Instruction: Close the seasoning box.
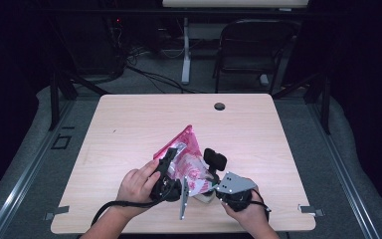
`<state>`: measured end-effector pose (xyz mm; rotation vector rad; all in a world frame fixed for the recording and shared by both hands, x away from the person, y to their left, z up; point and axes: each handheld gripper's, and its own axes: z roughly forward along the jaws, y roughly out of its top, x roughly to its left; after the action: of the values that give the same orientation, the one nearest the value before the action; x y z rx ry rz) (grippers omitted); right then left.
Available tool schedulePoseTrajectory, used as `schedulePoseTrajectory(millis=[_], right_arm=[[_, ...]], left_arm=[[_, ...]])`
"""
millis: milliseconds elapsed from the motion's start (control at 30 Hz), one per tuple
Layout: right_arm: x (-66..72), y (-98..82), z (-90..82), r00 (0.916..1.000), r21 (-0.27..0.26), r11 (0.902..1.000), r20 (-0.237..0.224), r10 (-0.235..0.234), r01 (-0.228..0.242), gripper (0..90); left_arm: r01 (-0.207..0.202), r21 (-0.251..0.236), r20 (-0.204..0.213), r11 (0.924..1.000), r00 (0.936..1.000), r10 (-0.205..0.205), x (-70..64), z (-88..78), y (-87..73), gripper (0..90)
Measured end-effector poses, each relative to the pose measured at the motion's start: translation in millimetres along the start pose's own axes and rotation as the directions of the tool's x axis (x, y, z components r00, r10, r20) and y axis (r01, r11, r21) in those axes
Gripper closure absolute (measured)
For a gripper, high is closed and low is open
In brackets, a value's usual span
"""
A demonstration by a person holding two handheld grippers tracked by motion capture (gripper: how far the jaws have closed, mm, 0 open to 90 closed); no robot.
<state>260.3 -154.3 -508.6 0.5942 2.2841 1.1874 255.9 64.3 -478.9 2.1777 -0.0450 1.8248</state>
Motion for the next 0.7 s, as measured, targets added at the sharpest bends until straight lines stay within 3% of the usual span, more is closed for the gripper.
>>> schedulePoseTrajectory(millis=[700], right_arm=[[-0.2,0.3,0.0,0.9999,-0.003,1.0,0.01,0.003,-0.003,90.0]], left_arm=[[0.04,0.015,0.031,0.9991,0.9987,-0.041,-3.2,0.0,-7.0,69.2]])
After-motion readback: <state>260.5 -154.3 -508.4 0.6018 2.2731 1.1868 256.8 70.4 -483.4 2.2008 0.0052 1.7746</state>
